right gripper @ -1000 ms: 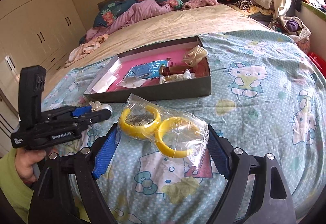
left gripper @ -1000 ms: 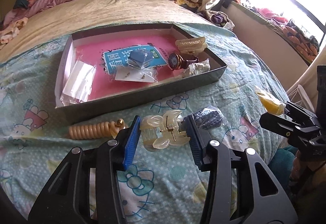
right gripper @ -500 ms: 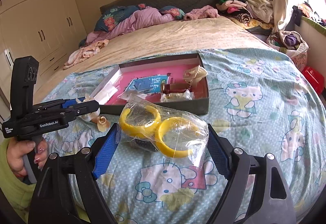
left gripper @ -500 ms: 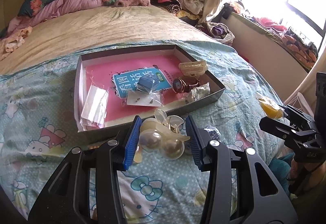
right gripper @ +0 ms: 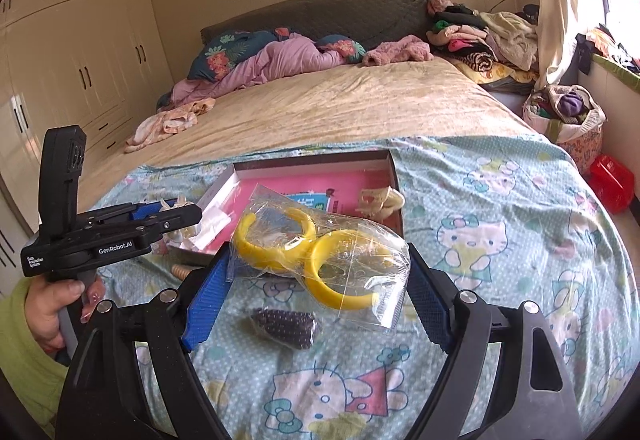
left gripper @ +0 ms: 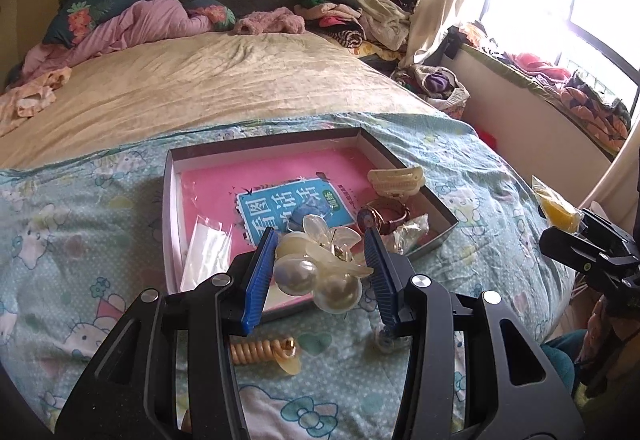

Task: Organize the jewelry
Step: 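Carry the claw clip with left tool while right tool carries the bangles over the box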

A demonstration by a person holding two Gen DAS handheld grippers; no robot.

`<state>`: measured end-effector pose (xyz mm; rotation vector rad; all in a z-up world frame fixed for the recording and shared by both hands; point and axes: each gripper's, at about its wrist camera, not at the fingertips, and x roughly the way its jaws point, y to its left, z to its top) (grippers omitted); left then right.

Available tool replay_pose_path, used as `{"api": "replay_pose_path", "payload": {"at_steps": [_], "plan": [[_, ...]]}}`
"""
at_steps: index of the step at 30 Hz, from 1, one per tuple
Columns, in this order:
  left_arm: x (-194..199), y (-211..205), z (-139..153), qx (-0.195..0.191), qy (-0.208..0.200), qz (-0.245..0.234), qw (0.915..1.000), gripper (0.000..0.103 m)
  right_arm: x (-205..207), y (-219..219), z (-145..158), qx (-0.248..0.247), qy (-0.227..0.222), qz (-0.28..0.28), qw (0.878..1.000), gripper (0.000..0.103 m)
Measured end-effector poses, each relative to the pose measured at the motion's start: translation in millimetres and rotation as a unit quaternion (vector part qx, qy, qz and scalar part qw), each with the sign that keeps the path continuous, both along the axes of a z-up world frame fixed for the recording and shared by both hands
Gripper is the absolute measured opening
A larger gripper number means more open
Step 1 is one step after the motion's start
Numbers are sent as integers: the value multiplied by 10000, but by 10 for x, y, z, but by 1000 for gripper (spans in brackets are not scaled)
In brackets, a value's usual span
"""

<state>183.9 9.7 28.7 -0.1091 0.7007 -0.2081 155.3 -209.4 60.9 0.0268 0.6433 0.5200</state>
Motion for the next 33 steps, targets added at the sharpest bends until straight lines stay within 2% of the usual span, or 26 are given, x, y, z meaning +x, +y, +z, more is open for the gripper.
{"api": "replay_pose_path", "payload": {"at_steps": [9, 22, 33], "plan": [[197, 34, 79, 122, -125, 99, 9998, 36, 230, 77, 124, -35, -122, 12, 9999, 81], [428, 97, -99, 181, 39, 237, 9995, 36, 510, 290, 234, -141, -256, 175, 9994, 81], [575, 118, -293, 202, 247, 263, 9991, 36, 733, 555, 183, -155, -148, 472, 9987, 81]]}}
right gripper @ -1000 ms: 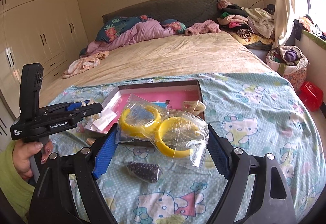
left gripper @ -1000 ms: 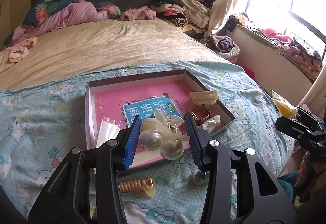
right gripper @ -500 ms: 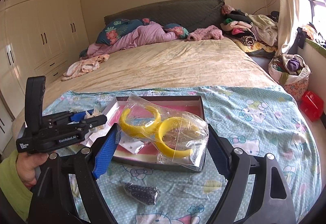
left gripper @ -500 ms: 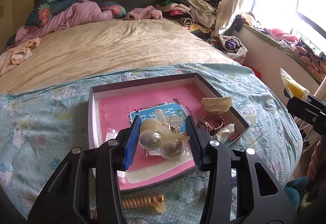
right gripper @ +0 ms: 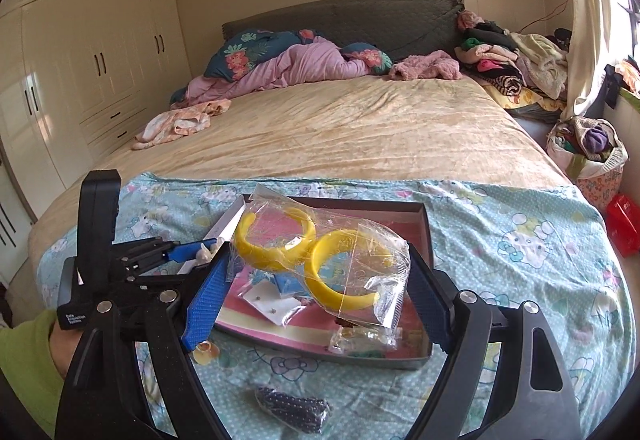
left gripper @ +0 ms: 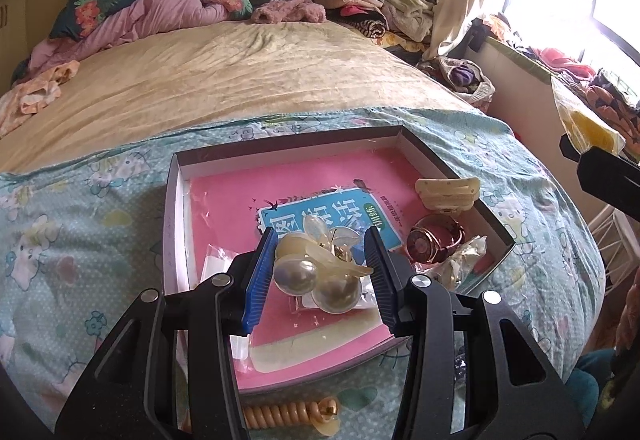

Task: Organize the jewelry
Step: 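Carry the claw clip with left tool while right tool carries the bangles over the box, then release the claw clip with left tool while right tool releases the bangles in the box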

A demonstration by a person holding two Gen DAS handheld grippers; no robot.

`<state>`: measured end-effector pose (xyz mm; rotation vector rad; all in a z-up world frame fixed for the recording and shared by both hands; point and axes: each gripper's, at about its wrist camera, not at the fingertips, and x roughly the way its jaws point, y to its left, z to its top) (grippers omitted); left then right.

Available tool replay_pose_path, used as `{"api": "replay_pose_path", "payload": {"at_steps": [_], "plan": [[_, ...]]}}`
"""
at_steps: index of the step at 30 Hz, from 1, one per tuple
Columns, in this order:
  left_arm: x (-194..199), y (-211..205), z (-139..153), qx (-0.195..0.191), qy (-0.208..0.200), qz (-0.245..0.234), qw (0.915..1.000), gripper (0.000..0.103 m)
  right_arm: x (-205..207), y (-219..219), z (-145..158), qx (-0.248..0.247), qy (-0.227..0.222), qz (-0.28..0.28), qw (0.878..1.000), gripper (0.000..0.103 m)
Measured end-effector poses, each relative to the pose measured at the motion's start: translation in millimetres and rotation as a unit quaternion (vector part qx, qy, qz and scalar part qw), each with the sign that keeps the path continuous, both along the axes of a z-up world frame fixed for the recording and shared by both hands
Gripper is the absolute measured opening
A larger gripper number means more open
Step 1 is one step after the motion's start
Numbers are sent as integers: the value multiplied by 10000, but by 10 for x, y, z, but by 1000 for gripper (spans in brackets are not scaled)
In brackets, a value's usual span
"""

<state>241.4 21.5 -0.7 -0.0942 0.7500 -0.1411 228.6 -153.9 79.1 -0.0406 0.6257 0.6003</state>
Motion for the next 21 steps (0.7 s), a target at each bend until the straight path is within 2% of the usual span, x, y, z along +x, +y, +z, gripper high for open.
{"api": "replay_pose_path", "payload": {"at_steps": [7, 16, 21], "plan": [[58, 27, -147, -22, 167, -5, 9999, 36, 128, 106, -178, -42, 215, 99, 9997, 81], [93, 69, -312, -62, 428, 6, 9991, 36, 252, 297, -708, -540, 788, 238, 9951, 81], [75, 75, -342, -59, 506, -1, 9987, 37, 294, 375, -900, -725, 968, 246, 9924, 81]]}}
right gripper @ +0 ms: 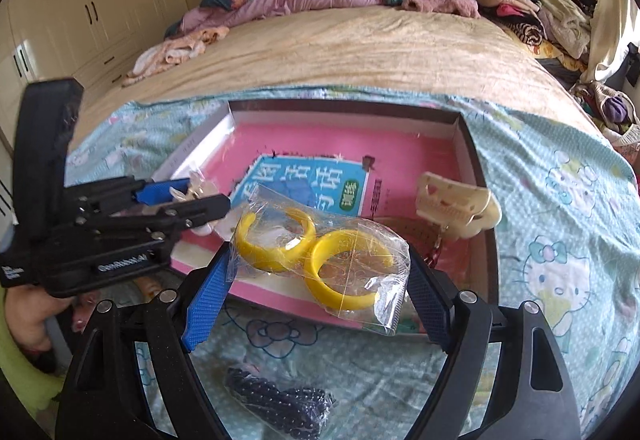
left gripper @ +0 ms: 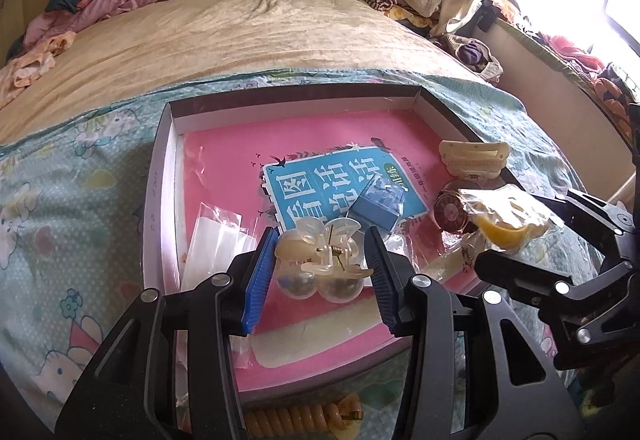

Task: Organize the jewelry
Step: 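Release the claw clip with left tool while right tool releases the bangles in the box, then grasp the beige spiral hair tie with left tool while right tool grasps the beaded bracelet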

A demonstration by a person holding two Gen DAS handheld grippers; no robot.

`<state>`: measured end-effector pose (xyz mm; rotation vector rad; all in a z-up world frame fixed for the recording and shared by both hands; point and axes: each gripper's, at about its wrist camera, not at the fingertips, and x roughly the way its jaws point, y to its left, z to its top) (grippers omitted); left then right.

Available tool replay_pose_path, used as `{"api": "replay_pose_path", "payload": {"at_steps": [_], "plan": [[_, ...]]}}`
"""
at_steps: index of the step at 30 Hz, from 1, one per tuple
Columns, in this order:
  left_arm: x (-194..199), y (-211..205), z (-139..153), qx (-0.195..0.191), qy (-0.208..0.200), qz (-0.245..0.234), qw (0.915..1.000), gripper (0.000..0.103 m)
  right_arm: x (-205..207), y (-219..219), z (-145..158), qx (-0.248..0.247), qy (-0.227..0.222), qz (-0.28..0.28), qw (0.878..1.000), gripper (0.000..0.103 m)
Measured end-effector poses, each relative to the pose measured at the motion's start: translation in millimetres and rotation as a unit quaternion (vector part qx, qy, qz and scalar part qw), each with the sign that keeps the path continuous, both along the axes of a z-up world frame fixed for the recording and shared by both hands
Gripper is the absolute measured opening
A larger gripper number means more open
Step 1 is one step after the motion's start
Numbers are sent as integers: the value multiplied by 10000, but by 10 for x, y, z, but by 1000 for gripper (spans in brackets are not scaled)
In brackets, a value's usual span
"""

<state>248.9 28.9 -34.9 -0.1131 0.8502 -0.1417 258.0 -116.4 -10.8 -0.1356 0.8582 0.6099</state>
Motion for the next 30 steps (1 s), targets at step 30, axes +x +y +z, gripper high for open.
{"api": "replay_pose_path", "payload": {"at_steps": [30], "plan": [[-803, 343, 76, -237, 33, 346, 9991, 74, -775, -266, -152, 369, 577, -224, 9974, 98]]}}
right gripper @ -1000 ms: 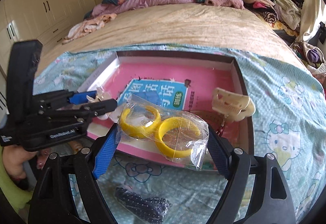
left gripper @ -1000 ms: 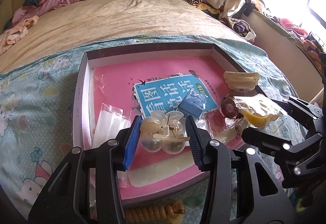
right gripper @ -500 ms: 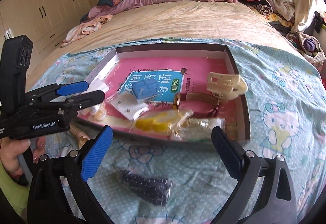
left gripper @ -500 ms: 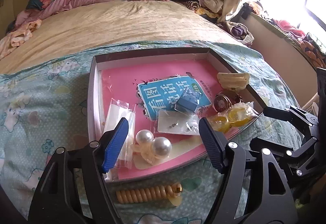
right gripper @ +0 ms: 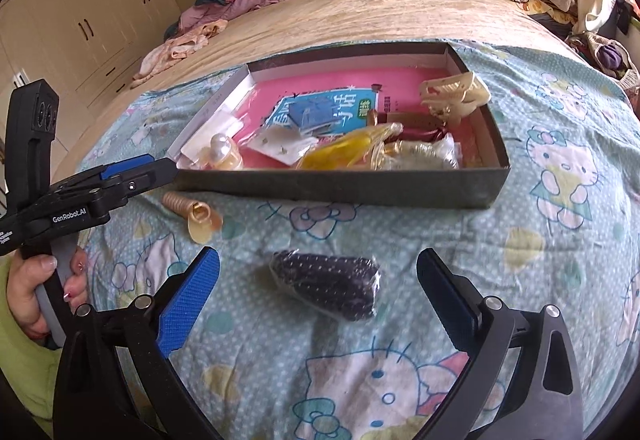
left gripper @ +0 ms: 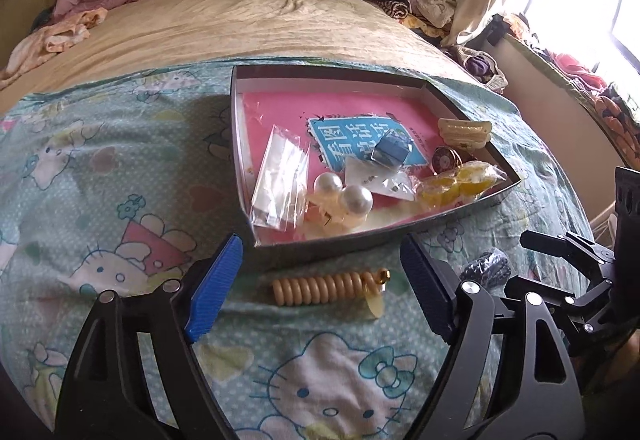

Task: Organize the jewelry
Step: 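Grasp the beige spiral hair tie with left tool while right tool grasps the beaded bracelet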

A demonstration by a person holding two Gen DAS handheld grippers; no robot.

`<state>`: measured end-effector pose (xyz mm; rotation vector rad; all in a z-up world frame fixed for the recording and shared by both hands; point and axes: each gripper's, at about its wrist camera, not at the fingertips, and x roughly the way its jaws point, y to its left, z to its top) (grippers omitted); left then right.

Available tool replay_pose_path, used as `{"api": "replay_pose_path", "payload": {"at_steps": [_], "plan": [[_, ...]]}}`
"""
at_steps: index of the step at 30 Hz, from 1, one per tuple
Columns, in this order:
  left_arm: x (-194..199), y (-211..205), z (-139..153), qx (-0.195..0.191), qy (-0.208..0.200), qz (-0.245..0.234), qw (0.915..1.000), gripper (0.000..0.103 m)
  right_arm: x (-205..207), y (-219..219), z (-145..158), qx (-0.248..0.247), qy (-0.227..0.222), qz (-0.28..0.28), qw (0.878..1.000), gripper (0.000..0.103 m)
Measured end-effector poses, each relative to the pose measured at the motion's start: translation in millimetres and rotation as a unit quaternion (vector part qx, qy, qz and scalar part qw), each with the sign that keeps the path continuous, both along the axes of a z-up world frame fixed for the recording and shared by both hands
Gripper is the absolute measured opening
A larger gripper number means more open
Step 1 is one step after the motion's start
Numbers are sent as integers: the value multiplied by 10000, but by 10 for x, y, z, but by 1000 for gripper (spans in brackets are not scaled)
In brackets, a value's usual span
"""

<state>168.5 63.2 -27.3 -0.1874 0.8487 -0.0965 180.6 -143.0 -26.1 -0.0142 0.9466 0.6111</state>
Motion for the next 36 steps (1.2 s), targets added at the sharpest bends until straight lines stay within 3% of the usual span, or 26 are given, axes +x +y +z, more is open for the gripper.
{"api": "replay_pose_path", "payload": {"at_steps": [16, 23, 27, 30, 33, 36], "plan": [[-86, 21, -241, -303, 315, -90, 9990, 74, -42, 196, -269, -479, 137, -171, 9986, 98], [-36, -59, -353, -256, 340, -111, 9990, 83, 31, 219, -372, -480, 162, -274, 9983, 98], [8, -68, -393, -224, 303, -53, 9993, 85, 35, 266, -428, -662, -8, -205, 9976, 80], [32, -104, -411, -77, 216, -33, 9997, 85, 23, 230, -408, -558, -87, -148, 9983, 76], [24, -171, -407, 386, 202, 26, 9990, 67, -12, 179, -371, -395, -98, -91, 9991, 76], [-16, -146, -366, 351, 175, -53, 9992, 65, -76, 129, -275, -208, -210, -52, 9995, 76]]}}
